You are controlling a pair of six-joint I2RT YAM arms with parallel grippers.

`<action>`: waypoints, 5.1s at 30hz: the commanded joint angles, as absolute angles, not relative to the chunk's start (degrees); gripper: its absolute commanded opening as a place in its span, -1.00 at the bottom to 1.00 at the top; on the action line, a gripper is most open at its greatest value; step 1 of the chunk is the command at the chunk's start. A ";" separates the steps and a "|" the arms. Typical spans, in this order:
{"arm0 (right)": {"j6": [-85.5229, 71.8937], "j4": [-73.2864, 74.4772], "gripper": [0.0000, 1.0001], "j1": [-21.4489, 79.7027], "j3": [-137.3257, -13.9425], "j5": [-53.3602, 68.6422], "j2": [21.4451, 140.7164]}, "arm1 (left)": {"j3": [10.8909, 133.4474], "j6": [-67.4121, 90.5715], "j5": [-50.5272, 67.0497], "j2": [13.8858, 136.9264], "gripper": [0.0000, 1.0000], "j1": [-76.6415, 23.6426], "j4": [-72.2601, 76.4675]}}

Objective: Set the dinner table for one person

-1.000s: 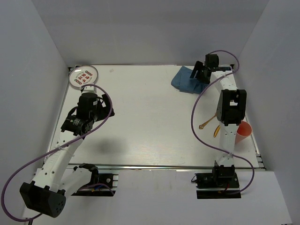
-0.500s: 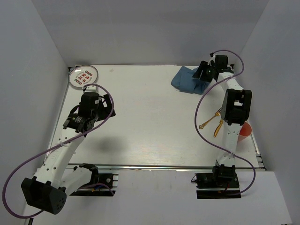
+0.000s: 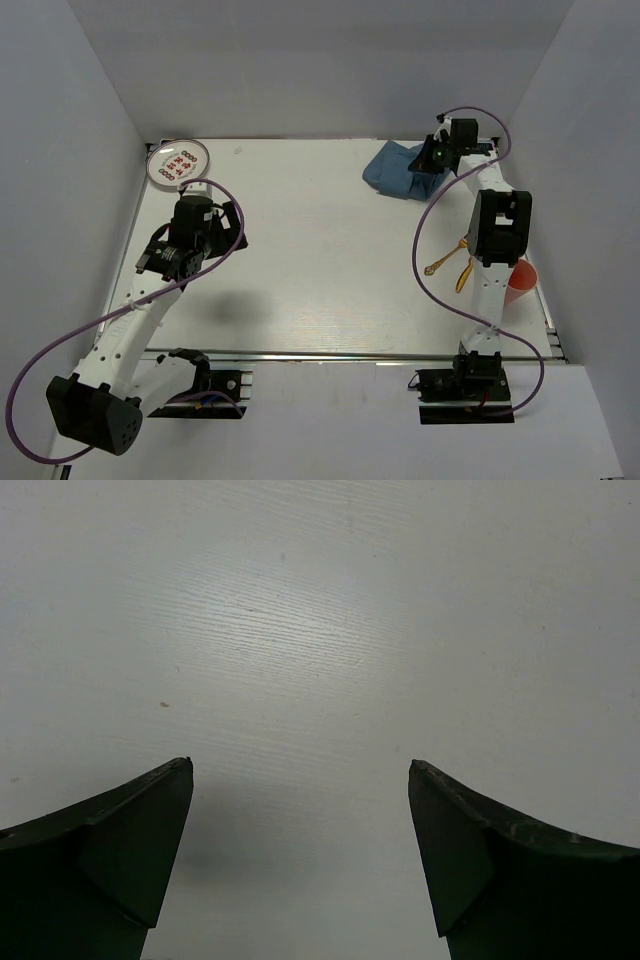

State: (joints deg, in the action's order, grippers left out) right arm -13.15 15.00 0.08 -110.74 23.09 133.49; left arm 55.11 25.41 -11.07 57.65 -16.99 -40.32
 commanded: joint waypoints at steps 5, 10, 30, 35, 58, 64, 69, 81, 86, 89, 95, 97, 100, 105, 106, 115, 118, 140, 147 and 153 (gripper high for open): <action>-13.88 8.89 -1.00 5.88 -106.10 29.16 124.13 | 55.90 24.70 -10.11 57.39 0.96 -17.05 -40.25; -15.64 -2.60 -1.00 11.76 -95.29 34.27 113.32 | 55.81 24.96 -10.63 56.95 0.96 -17.05 -40.34; -26.27 -20.17 0.79 30.85 -52.90 18.51 97.01 | 55.63 25.05 -9.05 56.87 0.96 -17.05 -39.90; -24.35 -15.91 0.78 30.32 -62.91 16.61 103.09 | 55.55 25.22 -9.84 56.34 0.96 -17.05 -40.08; -11.69 1.15 0.40 23.47 -84.82 19.95 120.50 | 55.63 25.14 -10.02 57.30 0.96 -17.05 -40.43; -12.92 -4.21 0.38 23.64 -80.43 19.86 115.77 | 55.63 25.05 -10.20 57.48 0.96 -17.05 -40.43; -12.31 -0.71 0.33 23.56 -83.40 20.48 117.68 | 55.72 25.14 -10.11 57.83 0.96 -17.05 -40.60; -12.57 3.07 -0.05 23.82 -89.37 23.47 122.78 | 55.63 25.14 -10.28 57.66 0.96 -17.05 -40.61; -12.57 5.27 0.10 23.91 -91.14 20.66 123.49 | 55.63 25.05 -10.20 57.83 0.96 -17.05 -40.52; -12.57 5.89 0.12 24.08 -91.05 19.33 123.92 | 55.63 25.14 -10.11 57.92 0.96 -17.05 -40.52; -12.74 5.01 -0.32 24.00 -88.60 21.44 123.84 | 55.63 25.05 -9.76 58.09 0.96 -17.05 -40.52; -13.18 4.22 -0.56 24.35 -87.72 21.53 123.05 | 55.63 24.96 -9.58 58.18 0.96 -17.05 -40.43; -13.53 4.22 -0.97 24.96 -87.54 21.36 122.34 | 55.63 24.96 -9.49 58.27 0.96 -17.05 -40.43; -12.84 8.32 -1.00 25.75 -94.28 20.57 122.69 | 55.72 24.96 -9.49 58.36 0.96 -17.05 -40.43; -12.66 10.44 -1.00 25.58 -97.70 19.96 123.48 | 55.72 24.96 -9.41 58.62 0.96 -17.05 -40.34; -18.18 8.81 -1.00 19.78 -135.06 21.88 124.09 | 55.72 25.22 -11.16 58.27 0.96 -17.05 -40.78; -17.24 -6.81 -1.00 19.86 -115.52 27.14 111.41 | 55.81 25.31 -11.51 58.01 0.96 -17.05 -40.96; -18.19 -27.96 0.09 24.96 -32.28 43.07 66.83 | 56.25 29.79 -12.92 55.64 0.96 -17.05 -42.10; -22.66 -17.32 0.60 26.72 -32.87 26.32 63.63 | 51.07 45.86 -8.79 58.52 0.96 -17.84 -33.68; -28.92 -15.82 0.60 30.40 -33.57 19.52 69.86 | 62.00 48.87 -15.36 79.95 0.96 -16.79 -29.96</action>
State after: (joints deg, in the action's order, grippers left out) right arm -25.32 -17.08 28.67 -31.73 25.21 67.59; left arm 55.24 45.47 -11.51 72.03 -17.39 -33.63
